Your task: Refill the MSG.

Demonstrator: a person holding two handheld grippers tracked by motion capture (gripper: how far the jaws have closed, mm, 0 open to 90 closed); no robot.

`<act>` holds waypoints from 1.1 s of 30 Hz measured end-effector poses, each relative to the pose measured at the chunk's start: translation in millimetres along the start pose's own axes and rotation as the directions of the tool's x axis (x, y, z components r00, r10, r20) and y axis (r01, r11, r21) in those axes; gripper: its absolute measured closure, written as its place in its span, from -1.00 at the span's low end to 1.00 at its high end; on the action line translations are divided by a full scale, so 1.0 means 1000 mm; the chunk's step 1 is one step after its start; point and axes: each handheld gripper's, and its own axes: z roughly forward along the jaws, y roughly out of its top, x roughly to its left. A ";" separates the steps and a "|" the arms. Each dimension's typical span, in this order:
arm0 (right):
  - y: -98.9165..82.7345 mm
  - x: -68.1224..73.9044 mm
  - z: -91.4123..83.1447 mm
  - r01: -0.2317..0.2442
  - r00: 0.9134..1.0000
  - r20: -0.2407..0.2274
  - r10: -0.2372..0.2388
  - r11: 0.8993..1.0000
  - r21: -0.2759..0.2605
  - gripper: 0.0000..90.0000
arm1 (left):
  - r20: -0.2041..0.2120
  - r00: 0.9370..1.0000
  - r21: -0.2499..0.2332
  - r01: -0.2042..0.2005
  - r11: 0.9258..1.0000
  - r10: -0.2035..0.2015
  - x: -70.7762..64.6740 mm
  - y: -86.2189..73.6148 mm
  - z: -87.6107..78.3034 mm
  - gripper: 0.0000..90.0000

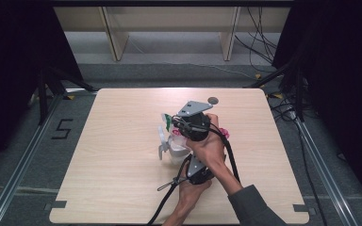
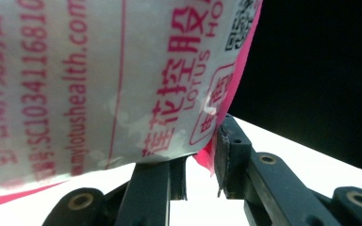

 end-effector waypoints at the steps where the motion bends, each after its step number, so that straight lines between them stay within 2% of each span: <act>1: 0.000 0.000 0.000 0.012 1.000 0.003 -0.012 1.000 0.001 1.00 | 0.000 1.000 -0.001 0.003 1.000 -0.003 -0.001 0.000 0.000 0.68; 5: 0.000 -0.001 -0.002 -0.001 1.000 -0.002 0.001 1.000 0.005 1.00 | -0.002 1.000 -0.010 0.003 1.000 -0.003 0.000 0.000 0.001 0.68; 8: 0.000 -0.002 -0.002 0.017 1.000 -0.005 -0.017 1.000 -0.001 1.00 | -0.005 1.000 -0.006 0.002 1.000 -0.002 0.001 -0.001 0.001 0.68; 10: -0.001 -0.001 -0.002 0.000 1.000 -0.008 0.000 1.000 -0.004 1.00 | -0.005 1.000 0.006 0.001 1.000 -0.001 0.002 0.000 -0.001 0.68; 11: -0.001 -0.001 -0.002 -0.007 1.000 -0.009 0.007 1.000 -0.022 1.00 | -0.015 1.000 0.007 0.003 1.000 -0.003 0.003 -0.001 -0.002 0.68; 12: -0.002 -0.003 -0.004 -0.003 0.999 -0.034 0.001 0.999 -0.040 1.00 | -0.018 1.000 0.010 0.004 1.000 -0.003 0.005 -0.001 -0.004 0.68; 13: -0.003 -0.003 -0.005 -0.017 0.999 -0.041 0.015 0.998 -0.061 1.00 | -0.019 1.000 0.012 0.009 1.000 -0.008 0.006 -0.002 -0.005 0.68; 15: -0.003 -0.003 -0.010 -0.021 0.999 -0.050 0.017 0.997 -0.072 1.00 | -0.026 1.000 0.019 0.010 1.000 -0.009 0.008 -0.003 -0.005 0.67; 16: -0.004 -0.003 -0.011 -0.040 0.998 -0.056 0.036 0.996 -0.073 1.00 | -0.023 1.000 0.020 0.007 1.000 -0.007 0.009 -0.004 -0.006 0.67; 18: -0.005 -0.005 -0.015 -0.032 0.998 -0.056 0.027 0.996 -0.086 1.00 | -0.024 1.000 0.018 0.004 1.000 -0.004 0.008 -0.004 -0.007 0.67; 19: -0.005 -0.006 -0.017 -0.008 0.999 -0.048 0.003 0.995 -0.102 1.00 | -0.024 1.000 0.020 -0.001 1.000 0.002 0.008 -0.004 -0.007 0.66; 20: -0.006 -0.005 -0.018 -0.030 0.998 -0.049 0.025 0.994 -0.105 1.00 | -0.028 1.000 0.020 -0.004 1.000 0.005 0.007 -0.004 -0.007 0.66; 22: -0.008 -0.007 -0.023 -0.033 0.998 -0.057 0.026 0.993 -0.110 1.00 | -0.030 1.000 0.026 -0.010 1.000 0.011 0.007 -0.005 -0.007 0.66; 23: -0.009 -0.007 -0.025 -0.048 0.997 -0.059 0.041 0.992 -0.113 1.00 | -0.029 0.999 -0.001 0.025 1.000 -0.025 0.005 -0.006 -0.006 0.66; 25: -0.012 -0.008 -0.028 -0.052 0.997 -0.066 0.044 0.991 -0.123 1.00 | -0.033 0.999 0.005 0.029 1.000 -0.028 0.005 -0.007 -0.005 0.65; 27: -0.014 -0.011 -0.031 -0.059 0.997 -0.057 0.052 0.990 -0.130 1.00 | -0.042 0.999 0.020 0.014 1.000 -0.013 0.005 -0.008 -0.004 0.64; 28: -0.016 -0.013 -0.033 -0.061 0.997 -0.060 0.054 0.989 -0.132 1.00 | -0.041 0.999 0.018 0.020 1.000 -0.019 0.005 -0.009 -0.004 0.63; 29: -0.018 -0.013 -0.035 -0.085 0.995 -0.056 0.078 0.985 -0.150 1.00 | -0.042 0.999 0.019 0.024 1.000 -0.023 0.006 -0.009 -0.004 0.63; 31: -0.021 -0.016 -0.038 -0.076 0.996 -0.065 0.066 0.984 -0.164 1.00 | -0.049 0.999 0.029 0.019 0.999 -0.018 0.007 -0.010 -0.005 0.61; 33: -0.025 -0.017 -0.041 -0.108 0.993 -0.074 0.096 0.978 -0.180 1.00 | -0.051 0.999 0.039 0.018 0.999 -0.016 0.008 -0.010 -0.006 0.60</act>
